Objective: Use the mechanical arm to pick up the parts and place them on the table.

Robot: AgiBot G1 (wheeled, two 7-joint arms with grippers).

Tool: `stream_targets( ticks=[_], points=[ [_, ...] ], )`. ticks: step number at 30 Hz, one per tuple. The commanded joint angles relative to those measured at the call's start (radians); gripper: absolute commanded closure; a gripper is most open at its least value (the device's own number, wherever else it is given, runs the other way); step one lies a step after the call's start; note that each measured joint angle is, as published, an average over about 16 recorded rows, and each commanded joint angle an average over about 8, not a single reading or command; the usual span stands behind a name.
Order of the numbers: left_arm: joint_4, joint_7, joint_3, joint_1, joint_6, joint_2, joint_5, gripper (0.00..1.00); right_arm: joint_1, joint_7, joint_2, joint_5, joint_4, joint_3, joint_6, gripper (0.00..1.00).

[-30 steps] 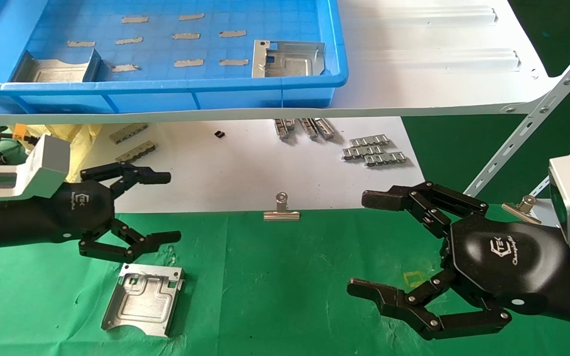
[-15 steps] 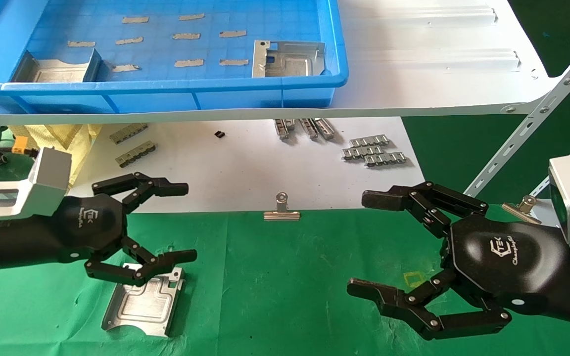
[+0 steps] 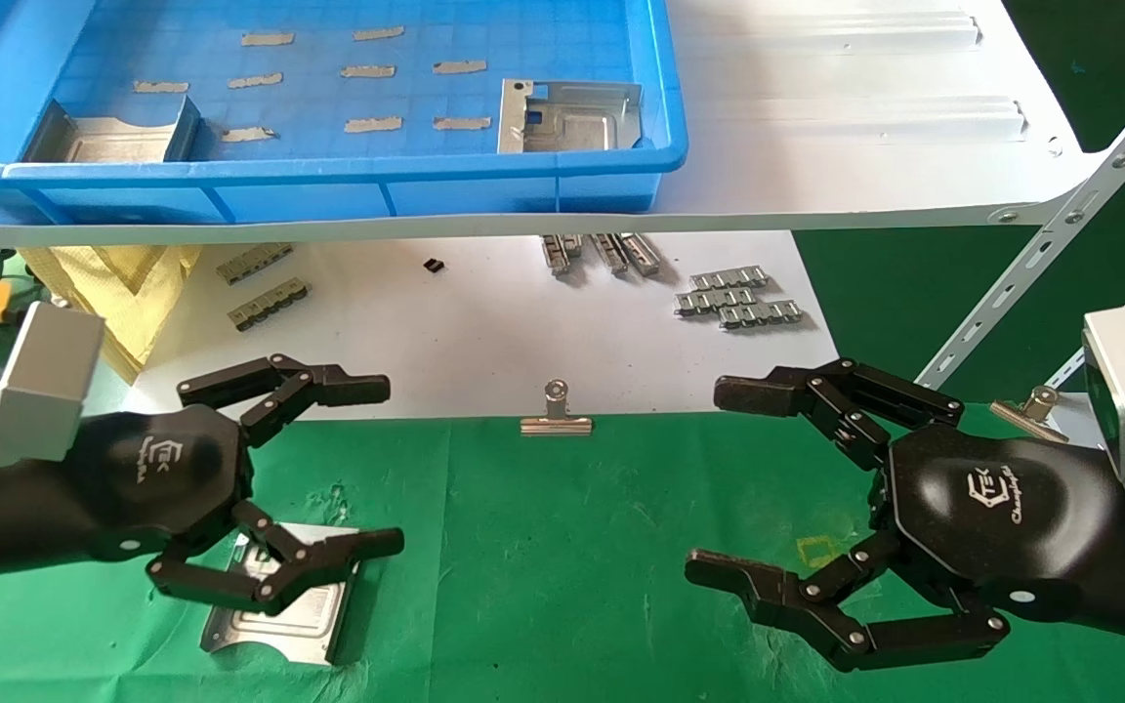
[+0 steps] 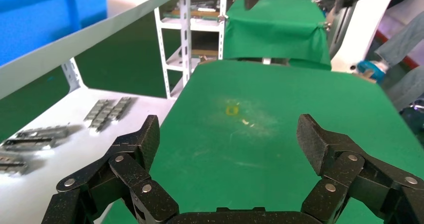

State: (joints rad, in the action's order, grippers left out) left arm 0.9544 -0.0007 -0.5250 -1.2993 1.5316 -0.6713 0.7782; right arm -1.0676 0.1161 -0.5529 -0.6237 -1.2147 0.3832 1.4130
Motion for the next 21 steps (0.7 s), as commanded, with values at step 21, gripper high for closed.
stream_targets(
  ticks=[21],
  points=[
    [0.339,-0.19,0.252,0.231,-0.036,0.061,-0.049,0.0,0.0,0.0,0.0,0.0,0.0,0.0,0.0,0.0]
  ],
)
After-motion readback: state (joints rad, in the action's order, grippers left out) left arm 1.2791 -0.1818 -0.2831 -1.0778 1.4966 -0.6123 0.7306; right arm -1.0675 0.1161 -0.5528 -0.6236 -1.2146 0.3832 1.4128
